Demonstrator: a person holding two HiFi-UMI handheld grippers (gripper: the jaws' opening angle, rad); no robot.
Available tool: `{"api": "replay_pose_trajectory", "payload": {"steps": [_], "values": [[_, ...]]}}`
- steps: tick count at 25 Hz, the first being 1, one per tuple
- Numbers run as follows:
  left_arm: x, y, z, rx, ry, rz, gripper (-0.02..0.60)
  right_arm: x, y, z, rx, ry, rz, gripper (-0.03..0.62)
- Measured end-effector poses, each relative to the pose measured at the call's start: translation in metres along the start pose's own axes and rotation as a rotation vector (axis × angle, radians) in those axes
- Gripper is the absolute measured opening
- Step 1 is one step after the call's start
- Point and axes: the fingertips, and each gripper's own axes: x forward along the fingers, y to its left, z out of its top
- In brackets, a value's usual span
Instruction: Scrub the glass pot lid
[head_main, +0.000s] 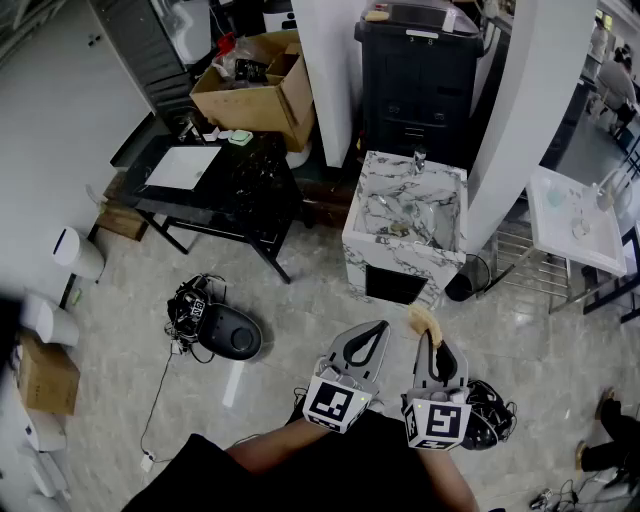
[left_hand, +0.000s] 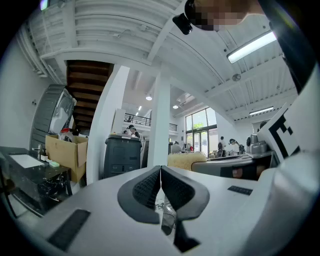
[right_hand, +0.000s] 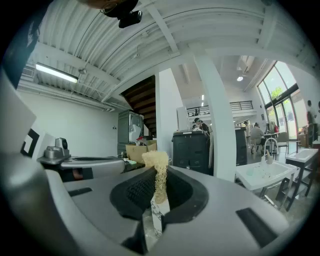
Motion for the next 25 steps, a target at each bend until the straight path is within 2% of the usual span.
{"api": "replay_pose_trajectory", "payload": {"steps": [3,6,9,14,20,25], "values": [[-0.001,-0.003,-0.002,0.005,0.000,0.007,0.017,-0.003,-0.001,-0.003,0.014,0.000,0.015,0.060],[-0.003,0.000,-0.016,-0.008,0.039,0.020,0.017,-0.007,-0.003,-0.008,0.069,-0.013,0.039,0.060],[-0.002,0.014,-0.031,-0.031,0.078,0.041,0.017,-0.002,-0.008,-0.015,0.094,-0.023,0.038,0.061],[0.013,0.042,-0.037,-0.048,0.077,0.050,0.017,0.018,-0.018,-0.034,0.092,0.019,0.011,0.061],[0.061,0.087,-0.049,-0.069,0.086,0.025,0.017,0.069,-0.034,-0.054,0.115,0.085,-0.026,0.061],[0.111,0.149,-0.041,-0.081,0.087,0.030,0.017,0.147,-0.036,-0.042,0.072,0.126,0.006,0.061]]}}
